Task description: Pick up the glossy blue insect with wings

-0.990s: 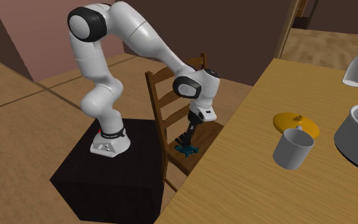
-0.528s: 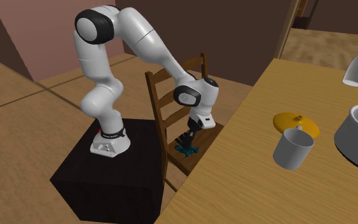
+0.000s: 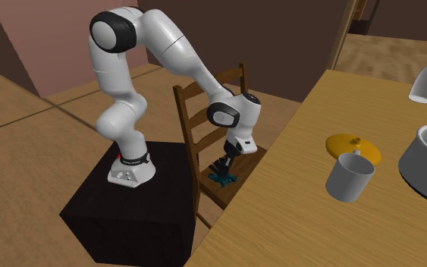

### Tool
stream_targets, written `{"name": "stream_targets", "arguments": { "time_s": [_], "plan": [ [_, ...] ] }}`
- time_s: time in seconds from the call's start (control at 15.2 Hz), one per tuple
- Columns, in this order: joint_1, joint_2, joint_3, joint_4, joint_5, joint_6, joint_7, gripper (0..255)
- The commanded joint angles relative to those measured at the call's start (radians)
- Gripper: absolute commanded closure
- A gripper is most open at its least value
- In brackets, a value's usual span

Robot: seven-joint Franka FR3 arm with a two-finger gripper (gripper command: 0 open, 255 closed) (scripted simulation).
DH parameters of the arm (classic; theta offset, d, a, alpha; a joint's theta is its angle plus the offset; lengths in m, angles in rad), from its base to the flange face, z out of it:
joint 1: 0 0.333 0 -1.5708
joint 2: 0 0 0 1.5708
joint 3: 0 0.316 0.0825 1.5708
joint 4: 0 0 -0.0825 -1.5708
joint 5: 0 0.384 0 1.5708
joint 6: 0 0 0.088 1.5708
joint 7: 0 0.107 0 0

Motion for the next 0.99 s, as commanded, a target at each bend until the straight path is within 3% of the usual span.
{"name": "stream_targets", "arguments": {
  "time_s": [0.0, 0.92],
  "plan": [
    [0.0, 0.002, 0.0, -0.002, -0.001, 0.0, 0.0, 255],
    [0.002, -0.117, 0.001, 0.047, 0.018, -0.167, -0.025, 255]
  ]
}}
